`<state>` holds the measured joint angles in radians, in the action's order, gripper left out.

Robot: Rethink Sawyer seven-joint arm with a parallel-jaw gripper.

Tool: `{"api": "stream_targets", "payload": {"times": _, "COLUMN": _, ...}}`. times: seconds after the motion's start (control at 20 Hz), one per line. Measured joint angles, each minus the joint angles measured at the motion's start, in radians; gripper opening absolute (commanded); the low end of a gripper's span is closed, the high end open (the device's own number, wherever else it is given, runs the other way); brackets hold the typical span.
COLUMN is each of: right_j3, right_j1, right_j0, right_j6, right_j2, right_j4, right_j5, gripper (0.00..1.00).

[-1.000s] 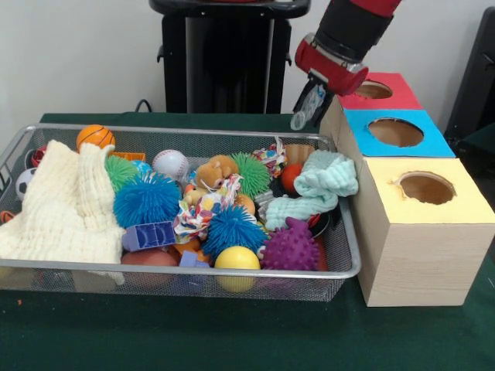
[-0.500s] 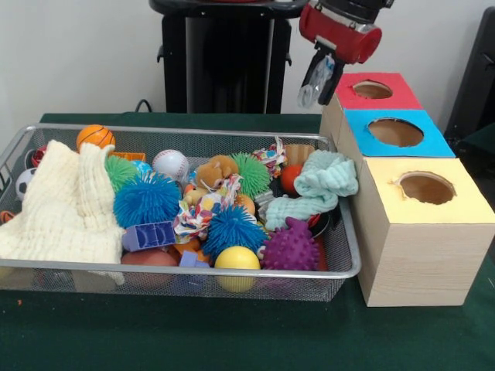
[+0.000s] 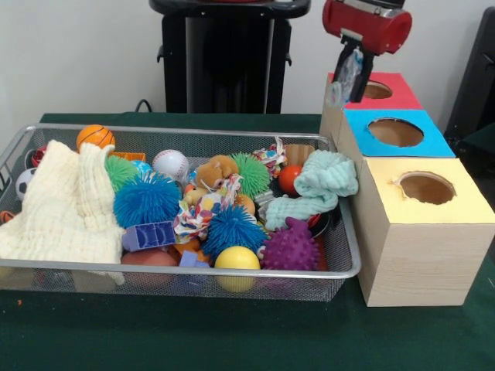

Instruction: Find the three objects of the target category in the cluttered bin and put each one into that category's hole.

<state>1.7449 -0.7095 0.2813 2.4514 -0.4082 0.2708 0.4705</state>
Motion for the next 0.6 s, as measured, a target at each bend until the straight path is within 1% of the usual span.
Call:
{"api": "stream_targets", "payload": {"times": 0.05, "right_j3": 0.000, "right_j1": -0.002, "right_j0": -0.002, "right_j6": 0.000, "right_j2": 0.013, "right_j4": 0.019, "right_j5": 0.000, "gripper": 0.00}}
{"api": "stream_targets", "payload": {"times": 0.3, "right_j3": 0.000, "right_j1": -0.001, "right_j0": -0.002, "right_j6": 0.000, "right_j2": 0.054, "right_j4": 0.063, "right_j5": 0.000, "gripper": 0.00}}
{"api": "stream_targets", "payload": {"times": 0.6, "right_j3": 0.000, "right_j1": 0.010, "right_j0": 0.006, "right_j6": 0.000, "right_j2": 0.080, "right_j4": 0.090, "right_j5": -0.022, "gripper": 0.00}}
